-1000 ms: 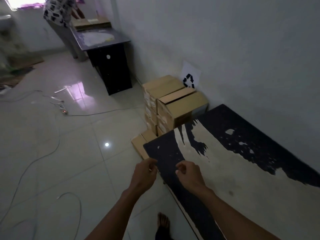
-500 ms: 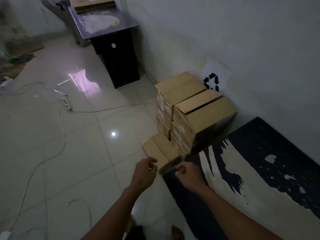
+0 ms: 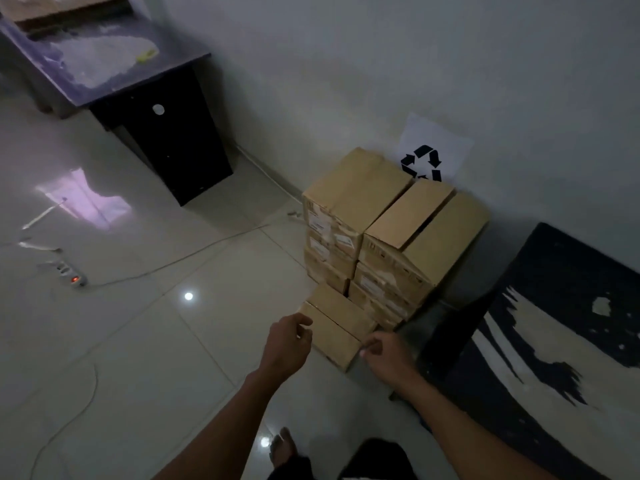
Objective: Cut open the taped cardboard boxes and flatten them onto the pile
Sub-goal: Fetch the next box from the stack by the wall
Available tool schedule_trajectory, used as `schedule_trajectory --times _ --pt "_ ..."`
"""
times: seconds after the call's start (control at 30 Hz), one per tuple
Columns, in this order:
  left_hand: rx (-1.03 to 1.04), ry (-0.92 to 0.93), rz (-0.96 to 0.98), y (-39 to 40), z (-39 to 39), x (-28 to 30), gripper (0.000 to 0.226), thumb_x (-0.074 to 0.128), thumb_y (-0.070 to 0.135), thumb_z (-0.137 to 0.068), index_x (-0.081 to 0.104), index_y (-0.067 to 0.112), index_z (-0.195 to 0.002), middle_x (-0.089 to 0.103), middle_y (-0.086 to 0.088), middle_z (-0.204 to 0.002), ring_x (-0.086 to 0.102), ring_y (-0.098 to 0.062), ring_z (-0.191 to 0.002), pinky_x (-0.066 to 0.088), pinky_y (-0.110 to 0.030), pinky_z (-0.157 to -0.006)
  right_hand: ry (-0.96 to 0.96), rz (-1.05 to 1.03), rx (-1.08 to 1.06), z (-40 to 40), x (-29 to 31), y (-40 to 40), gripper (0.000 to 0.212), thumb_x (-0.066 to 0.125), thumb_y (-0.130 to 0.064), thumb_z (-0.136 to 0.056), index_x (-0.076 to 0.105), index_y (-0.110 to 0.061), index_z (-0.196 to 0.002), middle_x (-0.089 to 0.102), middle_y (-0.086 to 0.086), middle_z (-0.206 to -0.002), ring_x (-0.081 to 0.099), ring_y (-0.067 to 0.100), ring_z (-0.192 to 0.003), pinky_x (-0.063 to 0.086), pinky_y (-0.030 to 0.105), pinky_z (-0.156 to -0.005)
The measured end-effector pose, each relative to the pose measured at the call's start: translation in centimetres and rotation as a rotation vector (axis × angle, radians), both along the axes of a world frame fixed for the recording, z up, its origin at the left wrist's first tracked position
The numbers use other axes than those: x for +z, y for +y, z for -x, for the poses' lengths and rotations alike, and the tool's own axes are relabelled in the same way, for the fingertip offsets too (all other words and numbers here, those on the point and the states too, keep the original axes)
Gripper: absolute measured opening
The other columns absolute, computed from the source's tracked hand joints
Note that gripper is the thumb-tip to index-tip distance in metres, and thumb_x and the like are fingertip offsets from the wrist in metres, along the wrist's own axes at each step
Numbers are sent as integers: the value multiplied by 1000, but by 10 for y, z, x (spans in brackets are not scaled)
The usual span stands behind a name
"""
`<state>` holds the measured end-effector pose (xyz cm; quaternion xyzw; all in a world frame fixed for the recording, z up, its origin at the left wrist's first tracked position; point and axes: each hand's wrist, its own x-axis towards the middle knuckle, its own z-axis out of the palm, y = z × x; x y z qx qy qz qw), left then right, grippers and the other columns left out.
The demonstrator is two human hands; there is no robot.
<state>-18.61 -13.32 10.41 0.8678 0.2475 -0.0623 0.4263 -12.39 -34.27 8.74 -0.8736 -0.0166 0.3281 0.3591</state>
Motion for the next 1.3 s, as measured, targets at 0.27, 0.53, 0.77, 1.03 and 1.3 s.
schedule_trajectory --times 0.27,0.53,0.77,1.03,1.3 --pt "-132 91 25 75 -48 -20 21 56 11 -94 69 11 -111 68 -7 -90 69 -20 -75 57 -34 -72 83 32 -227 -13 -16 63 13 64 -11 -85 68 -14 -97 69 2 -95 64 15 -87 49 23 -68" --pt "-173 238 38 122 -94 -47 22 57 10 -94 68 11 -113 68 -7 -91 70 -19 -75 57 -29 -72 186 48 -320 -47 -41 107 16 63 -10 -86 68 -11 -101 64 1 -94 62 16 -91 47 23 -75" --pt "-239 340 58 151 -117 -61 20 57 5 -92 69 8 -109 69 -3 -80 70 -16 -68 51 -16 -59 253 50 -483 -44 -52 139 7 68 -15 -88 66 -20 -92 67 3 -98 63 17 -92 50 23 -78" --pt "-459 451 92 189 -146 -101 23 55 1 -90 69 5 -108 69 -6 -80 71 -23 -73 55 -27 -63 258 50 -760 -28 -75 176 8 68 -10 -88 69 -16 -93 64 -5 -81 58 6 -73 41 9 -56" --pt "-515 574 52 214 -168 -188 22 57 7 -92 67 12 -111 68 -6 -86 67 -14 -71 53 -22 -62 332 34 -885 -26 -155 194 15 71 -15 -88 70 -13 -103 68 3 -91 62 15 -82 45 21 -73"
